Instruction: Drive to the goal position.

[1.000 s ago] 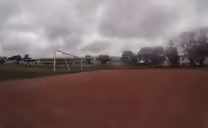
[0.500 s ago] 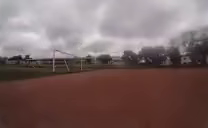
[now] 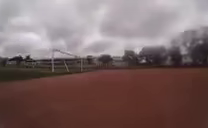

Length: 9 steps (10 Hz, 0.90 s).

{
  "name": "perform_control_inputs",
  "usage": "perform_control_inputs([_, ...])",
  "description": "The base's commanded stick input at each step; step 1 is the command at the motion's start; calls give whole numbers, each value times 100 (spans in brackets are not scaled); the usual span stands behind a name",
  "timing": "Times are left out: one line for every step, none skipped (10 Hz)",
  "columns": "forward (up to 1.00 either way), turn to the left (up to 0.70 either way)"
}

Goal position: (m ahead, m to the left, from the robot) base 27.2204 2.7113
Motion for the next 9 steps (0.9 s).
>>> perform_control_inputs([70,0])
perform_control_inputs([70,0])
perform_control_inputs([70,0])
perform_control_inputs([70,0])
perform_control_inputs([70,0])
perform_control_inputs([70,0])
perform_control_inputs([70,0])
perform_control_inputs([70,0])
perform_control_inputs([70,0])
